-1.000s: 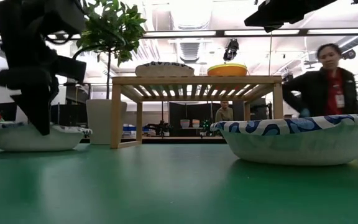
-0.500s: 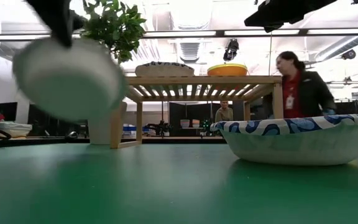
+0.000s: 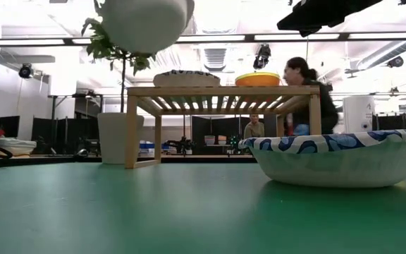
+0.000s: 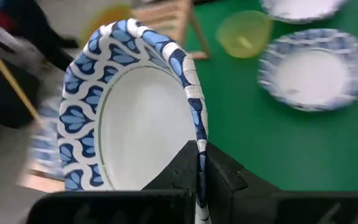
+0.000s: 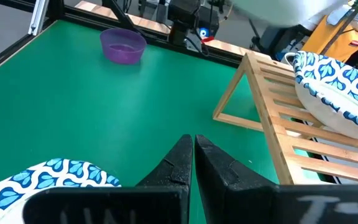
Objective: Place and stack bowls onto a shelf
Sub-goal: Stack the white and blue bowl on top of the white and blue bowl
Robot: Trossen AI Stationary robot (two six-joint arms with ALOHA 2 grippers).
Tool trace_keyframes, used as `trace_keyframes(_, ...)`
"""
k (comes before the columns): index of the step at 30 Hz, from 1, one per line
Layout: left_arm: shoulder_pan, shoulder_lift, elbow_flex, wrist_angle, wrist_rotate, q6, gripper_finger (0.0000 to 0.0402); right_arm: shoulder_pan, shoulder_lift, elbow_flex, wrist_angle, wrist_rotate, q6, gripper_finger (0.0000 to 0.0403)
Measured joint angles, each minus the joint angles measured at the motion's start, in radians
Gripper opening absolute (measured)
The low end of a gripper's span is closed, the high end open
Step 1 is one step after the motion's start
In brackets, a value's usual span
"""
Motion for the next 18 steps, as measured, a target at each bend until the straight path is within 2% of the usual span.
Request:
trace_keyframes(8,0.205,0.030,-0.002,0.113,-0.024,0.242,0.0000,0.000,0.000,0.000,0.000,0.000,-0.008,0.0009)
trace_keyframes(14,0.361,0.088,-0.002,0.165,0.065,0.325,0.0000,0.000,0.000,0.000,-0.001,0.000,-0.008,0.0009)
trace_keyframes(18,0.427,0.133,-0.003,0.178,0.069,0.353,0.0000,0.000,0.000,0.000,-0.001,0.000,-0.008,0.0009)
